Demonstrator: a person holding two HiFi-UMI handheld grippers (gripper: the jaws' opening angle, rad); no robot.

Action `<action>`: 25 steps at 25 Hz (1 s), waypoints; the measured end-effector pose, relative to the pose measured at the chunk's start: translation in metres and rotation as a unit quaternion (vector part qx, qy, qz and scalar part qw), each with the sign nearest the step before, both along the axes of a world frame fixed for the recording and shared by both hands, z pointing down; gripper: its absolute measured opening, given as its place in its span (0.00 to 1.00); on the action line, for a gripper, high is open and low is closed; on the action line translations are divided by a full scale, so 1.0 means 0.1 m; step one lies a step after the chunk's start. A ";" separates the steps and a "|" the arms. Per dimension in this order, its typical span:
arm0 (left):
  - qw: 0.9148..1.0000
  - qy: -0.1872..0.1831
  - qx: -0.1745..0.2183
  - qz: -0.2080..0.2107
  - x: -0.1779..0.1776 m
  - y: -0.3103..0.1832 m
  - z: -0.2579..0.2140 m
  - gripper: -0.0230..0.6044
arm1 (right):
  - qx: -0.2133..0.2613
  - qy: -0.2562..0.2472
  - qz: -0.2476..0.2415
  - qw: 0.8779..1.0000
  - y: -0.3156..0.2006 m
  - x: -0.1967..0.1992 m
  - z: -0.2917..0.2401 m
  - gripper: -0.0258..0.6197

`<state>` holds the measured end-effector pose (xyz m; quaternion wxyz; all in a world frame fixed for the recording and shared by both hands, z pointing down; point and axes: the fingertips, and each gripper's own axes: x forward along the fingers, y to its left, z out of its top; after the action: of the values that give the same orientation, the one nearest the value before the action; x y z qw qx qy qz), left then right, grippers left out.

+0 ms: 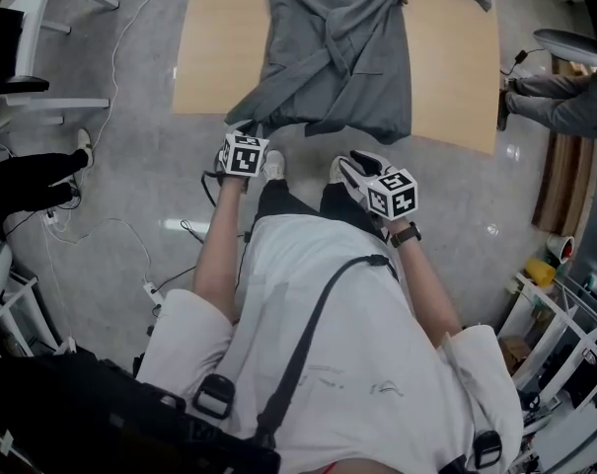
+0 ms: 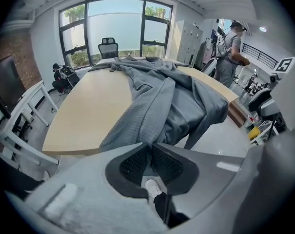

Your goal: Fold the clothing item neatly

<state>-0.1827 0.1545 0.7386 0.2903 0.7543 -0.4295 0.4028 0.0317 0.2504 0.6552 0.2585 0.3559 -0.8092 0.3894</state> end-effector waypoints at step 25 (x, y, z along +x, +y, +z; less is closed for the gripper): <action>0.959 0.123 -0.181 0.179 1.91 1.24 -0.12 0.05 | 0.032 -0.039 0.079 0.996 -0.36 0.65 -0.17 0.25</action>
<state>0.0085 0.2786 0.7266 0.3958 0.7974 -0.1680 0.4234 0.0966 0.2148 0.6380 0.1836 0.4117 -0.8000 0.3960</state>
